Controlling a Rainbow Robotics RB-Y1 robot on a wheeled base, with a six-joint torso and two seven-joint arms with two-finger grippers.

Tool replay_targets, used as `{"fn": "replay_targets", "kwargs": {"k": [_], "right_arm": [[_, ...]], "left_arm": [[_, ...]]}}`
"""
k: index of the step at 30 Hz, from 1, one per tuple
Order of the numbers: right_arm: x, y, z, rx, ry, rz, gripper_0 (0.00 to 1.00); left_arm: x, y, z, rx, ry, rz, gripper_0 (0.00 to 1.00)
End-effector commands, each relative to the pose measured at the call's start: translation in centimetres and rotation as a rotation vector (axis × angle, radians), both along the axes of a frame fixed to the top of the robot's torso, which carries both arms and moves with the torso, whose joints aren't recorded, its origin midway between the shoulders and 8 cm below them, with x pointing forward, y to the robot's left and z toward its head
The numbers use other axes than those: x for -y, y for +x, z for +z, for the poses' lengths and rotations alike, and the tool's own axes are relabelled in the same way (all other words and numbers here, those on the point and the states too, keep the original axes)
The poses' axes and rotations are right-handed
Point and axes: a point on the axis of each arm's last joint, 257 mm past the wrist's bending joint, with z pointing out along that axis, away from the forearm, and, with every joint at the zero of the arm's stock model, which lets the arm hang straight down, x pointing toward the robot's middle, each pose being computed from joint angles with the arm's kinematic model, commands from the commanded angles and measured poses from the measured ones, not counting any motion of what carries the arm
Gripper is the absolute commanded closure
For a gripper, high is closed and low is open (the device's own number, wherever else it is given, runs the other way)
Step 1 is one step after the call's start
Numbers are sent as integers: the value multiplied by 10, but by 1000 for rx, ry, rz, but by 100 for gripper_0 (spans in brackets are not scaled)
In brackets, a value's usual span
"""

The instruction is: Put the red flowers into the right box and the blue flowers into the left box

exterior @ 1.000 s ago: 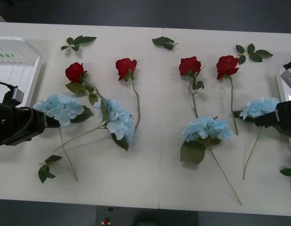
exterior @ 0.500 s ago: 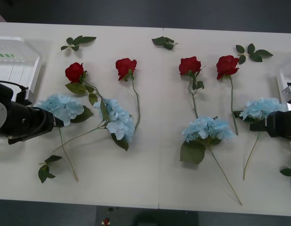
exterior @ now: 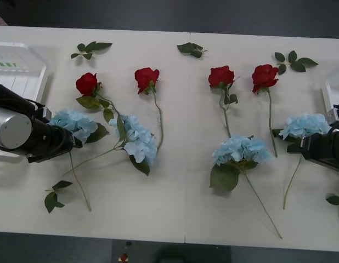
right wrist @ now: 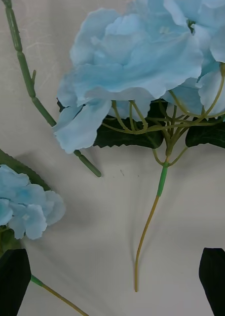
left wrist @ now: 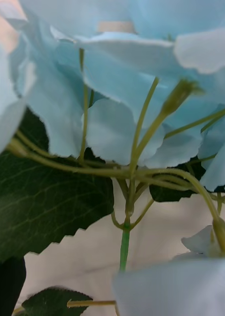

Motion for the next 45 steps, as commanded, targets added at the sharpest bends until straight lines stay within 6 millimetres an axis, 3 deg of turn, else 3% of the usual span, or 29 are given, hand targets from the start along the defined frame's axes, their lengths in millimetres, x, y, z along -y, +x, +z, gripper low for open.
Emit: {"fn": "replay_targets", "kwargs": {"k": [1,6,18,20,21,22,24,27,35,43,45], "right_arm": [[10,8,2,17,14,-50,0],[22,17,-17,11,7,-76,0],[26,31,-58,-11,-44,-66,0],[26,30,-60,-16,-49,-64,0],[26,30,-61,-18,-53,-63,0],[27,29,-63,-21,-59,-60,0],[26,28,-65,-25,-62,-57,0],[25,28,-67,-24,-71,-54,0],[26,30,-76,-11,-90,-49,0],[25,30,-83,-15,-91,-56,0],[25,30,-84,-15,-92,-57,1]], "left_arm": [[-1,16,10,43,23,-6,0],[-3,14,5,41,48,-12,0],[-3,18,-13,50,70,4,3],[-3,18,-13,50,70,4,26],[-3,18,-13,50,70,4,52],[-3,18,-14,49,70,2,68],[-2,18,-14,49,67,3,83],[-2,18,-14,49,66,4,96],[-5,19,-13,55,78,6,100],[-5,26,6,85,70,12,100],[-8,28,19,94,79,12,100]]}}
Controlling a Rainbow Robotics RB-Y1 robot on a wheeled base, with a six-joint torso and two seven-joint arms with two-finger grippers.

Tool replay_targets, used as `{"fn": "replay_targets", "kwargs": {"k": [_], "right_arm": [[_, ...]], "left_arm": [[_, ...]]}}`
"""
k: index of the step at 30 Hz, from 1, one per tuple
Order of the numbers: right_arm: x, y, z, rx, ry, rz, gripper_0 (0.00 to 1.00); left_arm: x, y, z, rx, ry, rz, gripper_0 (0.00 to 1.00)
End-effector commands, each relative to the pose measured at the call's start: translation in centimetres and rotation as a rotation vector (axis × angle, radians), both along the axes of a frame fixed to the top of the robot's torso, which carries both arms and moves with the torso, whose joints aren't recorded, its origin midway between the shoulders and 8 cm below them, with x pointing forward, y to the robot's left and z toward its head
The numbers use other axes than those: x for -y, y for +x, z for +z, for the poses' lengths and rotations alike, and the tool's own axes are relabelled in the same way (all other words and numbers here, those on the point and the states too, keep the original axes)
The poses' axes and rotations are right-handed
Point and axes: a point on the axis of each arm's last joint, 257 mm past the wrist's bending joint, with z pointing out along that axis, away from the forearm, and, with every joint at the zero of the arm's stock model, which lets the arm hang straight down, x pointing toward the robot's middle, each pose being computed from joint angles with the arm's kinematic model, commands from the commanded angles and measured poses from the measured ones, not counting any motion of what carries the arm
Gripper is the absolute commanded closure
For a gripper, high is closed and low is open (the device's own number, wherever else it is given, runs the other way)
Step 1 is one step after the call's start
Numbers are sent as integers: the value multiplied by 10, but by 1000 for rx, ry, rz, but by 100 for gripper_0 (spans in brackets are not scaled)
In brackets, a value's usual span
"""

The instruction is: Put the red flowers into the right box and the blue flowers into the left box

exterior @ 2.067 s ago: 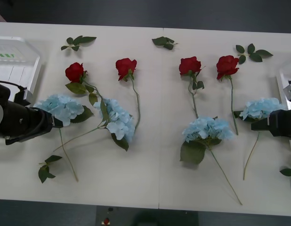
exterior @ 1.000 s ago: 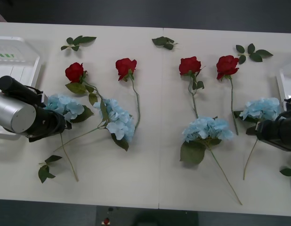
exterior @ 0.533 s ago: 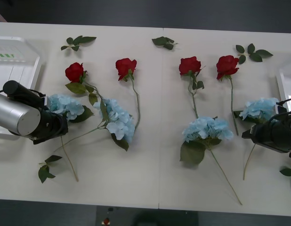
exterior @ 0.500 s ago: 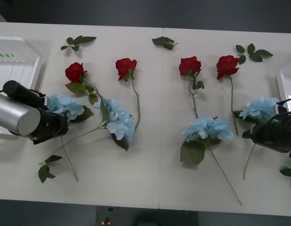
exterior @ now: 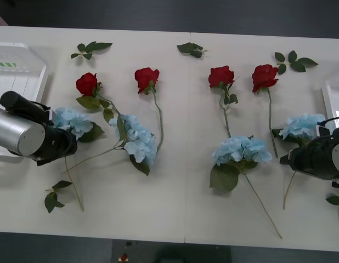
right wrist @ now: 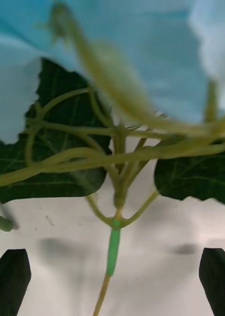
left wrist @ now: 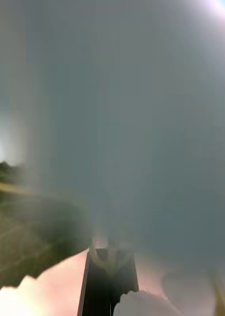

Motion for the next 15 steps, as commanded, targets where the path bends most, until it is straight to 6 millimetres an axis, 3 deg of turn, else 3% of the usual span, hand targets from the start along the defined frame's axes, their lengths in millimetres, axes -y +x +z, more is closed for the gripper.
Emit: {"fn": "replay_targets", "kwargs": {"k": [1,2,4,6,7,10,15], "right_arm": [[-4,7,5,20,12,-10,9],[-5,8,5,21,13,-10,26],[-5,7,5,20,13,-10,79],[-5,7,4,18,15,-12,95],[-5,8,5,21,16,-11,100],[-5,7,5,19,18,-12,100],[-5,7,5,19,18,-12,100]], "left_arm": [[-2,14,41,61,-2,14,100],[-3,15,49,68,5,12,100],[-11,14,71,82,29,8,100],[-16,14,91,103,45,6,100],[-20,15,105,122,56,5,100],[-36,20,149,191,78,24,100],[-67,29,199,293,130,66,100]]}}
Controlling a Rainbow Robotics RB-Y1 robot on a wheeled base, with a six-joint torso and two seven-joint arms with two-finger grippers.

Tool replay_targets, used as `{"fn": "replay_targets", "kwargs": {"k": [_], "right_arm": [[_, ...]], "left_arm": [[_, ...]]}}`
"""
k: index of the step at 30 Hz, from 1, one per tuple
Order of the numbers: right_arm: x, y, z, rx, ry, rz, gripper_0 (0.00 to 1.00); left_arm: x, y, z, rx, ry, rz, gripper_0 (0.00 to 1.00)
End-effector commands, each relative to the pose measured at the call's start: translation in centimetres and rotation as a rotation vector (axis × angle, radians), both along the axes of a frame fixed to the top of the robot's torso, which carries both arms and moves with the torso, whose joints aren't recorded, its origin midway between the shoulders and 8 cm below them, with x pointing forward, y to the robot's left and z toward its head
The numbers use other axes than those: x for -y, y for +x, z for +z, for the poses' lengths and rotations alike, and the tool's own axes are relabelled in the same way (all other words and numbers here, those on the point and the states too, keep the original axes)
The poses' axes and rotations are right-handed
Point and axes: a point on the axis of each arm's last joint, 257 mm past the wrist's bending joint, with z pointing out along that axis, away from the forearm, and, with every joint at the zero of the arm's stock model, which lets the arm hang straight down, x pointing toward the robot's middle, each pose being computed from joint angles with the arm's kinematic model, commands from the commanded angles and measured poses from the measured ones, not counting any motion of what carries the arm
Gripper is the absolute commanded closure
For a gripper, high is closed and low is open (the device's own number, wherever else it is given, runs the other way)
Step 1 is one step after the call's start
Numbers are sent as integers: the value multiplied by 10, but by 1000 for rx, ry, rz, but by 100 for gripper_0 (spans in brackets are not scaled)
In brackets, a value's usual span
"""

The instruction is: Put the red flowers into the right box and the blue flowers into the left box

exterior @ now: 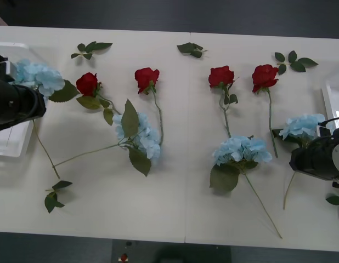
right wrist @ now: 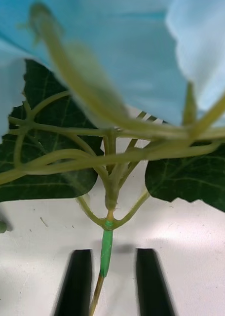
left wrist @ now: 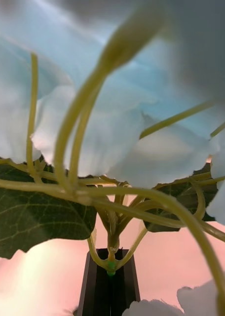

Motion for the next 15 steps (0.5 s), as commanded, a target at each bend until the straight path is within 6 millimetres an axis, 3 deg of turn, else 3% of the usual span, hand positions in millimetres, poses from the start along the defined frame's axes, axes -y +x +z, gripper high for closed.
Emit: {"fn": "replay_targets", "kwargs": {"k": [1,7,15], "right_arm": [[-6,8,6,22,20,-10,100],[-11,14,16,48,18,11,100],[-14,31,62,142,-13,72,100]], "left_arm": [[-40,12,60,120,79,62,100],[-97,18,115,236,150,167,100],[-169,10,138,259,226,307,100]]}}
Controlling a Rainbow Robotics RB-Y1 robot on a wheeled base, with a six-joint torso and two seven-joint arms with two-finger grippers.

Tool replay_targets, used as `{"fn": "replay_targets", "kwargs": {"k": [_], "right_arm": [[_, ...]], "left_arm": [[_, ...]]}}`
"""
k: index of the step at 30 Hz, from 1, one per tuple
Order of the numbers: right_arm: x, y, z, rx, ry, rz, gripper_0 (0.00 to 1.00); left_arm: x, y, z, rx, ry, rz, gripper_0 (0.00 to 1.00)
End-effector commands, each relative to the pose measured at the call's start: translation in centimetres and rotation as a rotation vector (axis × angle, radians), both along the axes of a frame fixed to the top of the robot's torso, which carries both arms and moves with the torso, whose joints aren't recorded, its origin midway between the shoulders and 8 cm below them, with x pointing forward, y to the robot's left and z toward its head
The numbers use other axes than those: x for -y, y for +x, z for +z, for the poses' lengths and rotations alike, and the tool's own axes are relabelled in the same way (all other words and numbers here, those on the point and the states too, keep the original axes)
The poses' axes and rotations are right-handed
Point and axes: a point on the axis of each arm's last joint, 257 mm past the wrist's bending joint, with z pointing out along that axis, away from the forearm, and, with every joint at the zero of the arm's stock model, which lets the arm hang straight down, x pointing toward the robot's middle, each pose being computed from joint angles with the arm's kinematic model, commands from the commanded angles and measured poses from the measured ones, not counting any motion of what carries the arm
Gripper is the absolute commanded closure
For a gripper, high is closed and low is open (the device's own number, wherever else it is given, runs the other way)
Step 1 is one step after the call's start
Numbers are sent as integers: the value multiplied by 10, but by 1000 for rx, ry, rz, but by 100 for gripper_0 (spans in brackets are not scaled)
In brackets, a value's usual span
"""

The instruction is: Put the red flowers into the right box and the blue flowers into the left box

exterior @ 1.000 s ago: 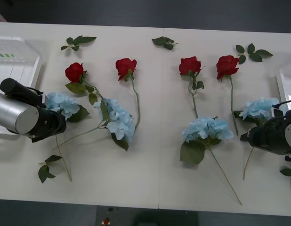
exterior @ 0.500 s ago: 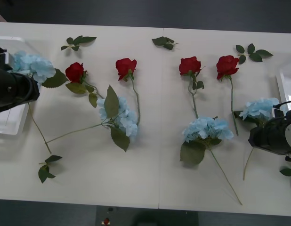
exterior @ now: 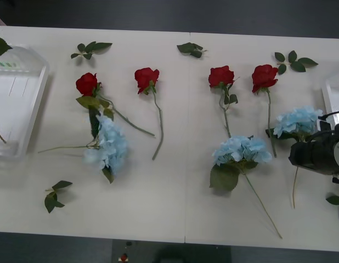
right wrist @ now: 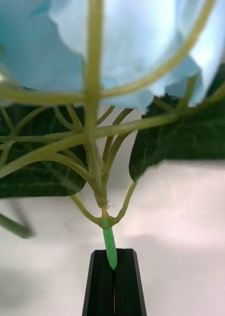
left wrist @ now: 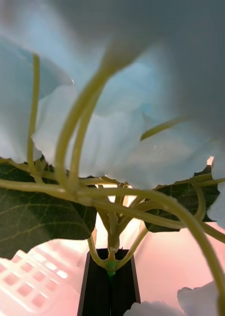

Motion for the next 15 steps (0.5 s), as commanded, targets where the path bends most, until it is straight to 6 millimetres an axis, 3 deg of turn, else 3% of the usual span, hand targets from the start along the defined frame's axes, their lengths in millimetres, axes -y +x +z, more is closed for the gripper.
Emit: {"fn": "replay_targets", "kwargs": {"k": [1,9,12,15], "right_arm": [[-4,21,48,103,-27,58,100],[-14,34,97,210,-29,109,100],[-25,35,114,250,-17,137,100],[-51,33,130,275,54,178,100]], "left_arm": [[-49,-1,24,28,92,79,100],[-104,11,2,9,179,69,100],[-111,19,-13,-6,223,26,100],[-113,28,-32,-13,256,-14,100]]}}
